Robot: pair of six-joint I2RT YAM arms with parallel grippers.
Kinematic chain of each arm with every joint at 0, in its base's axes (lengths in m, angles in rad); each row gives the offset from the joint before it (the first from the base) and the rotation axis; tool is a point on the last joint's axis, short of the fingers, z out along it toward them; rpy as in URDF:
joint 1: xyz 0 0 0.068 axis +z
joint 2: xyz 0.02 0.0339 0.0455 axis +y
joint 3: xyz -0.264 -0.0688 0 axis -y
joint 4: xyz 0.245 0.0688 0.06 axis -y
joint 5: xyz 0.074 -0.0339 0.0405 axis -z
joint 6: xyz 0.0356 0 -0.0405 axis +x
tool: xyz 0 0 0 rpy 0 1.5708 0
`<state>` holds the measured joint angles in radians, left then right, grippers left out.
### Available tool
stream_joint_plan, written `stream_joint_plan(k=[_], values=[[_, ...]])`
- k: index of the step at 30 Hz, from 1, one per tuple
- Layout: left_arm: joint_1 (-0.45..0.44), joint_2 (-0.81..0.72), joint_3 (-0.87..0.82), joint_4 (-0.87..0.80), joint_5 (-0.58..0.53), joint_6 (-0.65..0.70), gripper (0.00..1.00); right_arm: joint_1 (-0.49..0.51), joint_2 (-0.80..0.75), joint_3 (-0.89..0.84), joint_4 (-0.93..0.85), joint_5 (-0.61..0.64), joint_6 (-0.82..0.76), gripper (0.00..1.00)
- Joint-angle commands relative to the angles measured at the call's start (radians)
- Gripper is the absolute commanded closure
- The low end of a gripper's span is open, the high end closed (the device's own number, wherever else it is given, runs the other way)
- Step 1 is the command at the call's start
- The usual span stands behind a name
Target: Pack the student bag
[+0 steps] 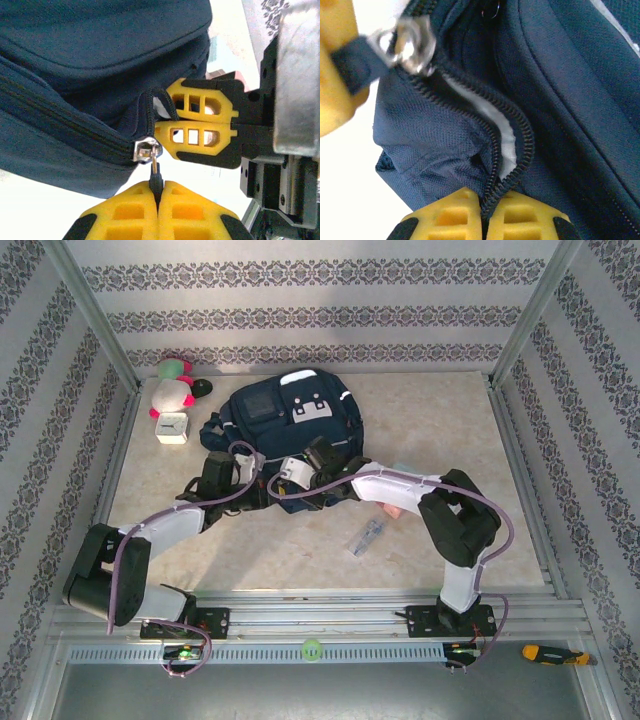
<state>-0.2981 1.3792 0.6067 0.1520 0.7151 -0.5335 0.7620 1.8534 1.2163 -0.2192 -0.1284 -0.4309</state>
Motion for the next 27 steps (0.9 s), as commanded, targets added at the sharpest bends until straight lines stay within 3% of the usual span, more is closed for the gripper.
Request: stream_joint_plan(k=[1,3,5,9,12,14,21,27], values=[[-0.042,-0.016,0.028,-0.128,-0.006,0.094,1.00,-0.001,-0.027,0.046,0.165,-0.049,0.105,0.77],[-0.033,-0.016,0.035,-0.187,-0.081,0.124,1.00,-0.041,-0.083,0.014,0.147,-0.141,0.177,0.59],[-0.022,-0.015,0.036,-0.219,-0.118,0.139,1.00,-0.096,-0.136,-0.019,0.130,-0.215,0.303,0.49],[-0.020,-0.014,0.046,-0.259,-0.138,0.184,1.00,-0.263,-0.182,-0.051,0.042,-0.371,0.641,0.41],[-0.022,-0.009,0.050,-0.269,-0.134,0.211,1.00,-0.360,-0.147,-0.050,-0.048,-0.366,0.862,0.44],[-0.024,-0.008,0.053,-0.276,-0.132,0.226,1.00,-0.377,-0.132,-0.084,-0.021,-0.346,0.920,0.48],[-0.071,0.002,0.092,-0.306,-0.108,0.263,1.00,-0.330,-0.061,-0.134,0.061,-0.242,1.037,0.64],[-0.156,0.061,0.173,-0.327,-0.103,0.277,1.00,-0.285,-0.045,-0.148,0.134,-0.212,1.123,0.69]])
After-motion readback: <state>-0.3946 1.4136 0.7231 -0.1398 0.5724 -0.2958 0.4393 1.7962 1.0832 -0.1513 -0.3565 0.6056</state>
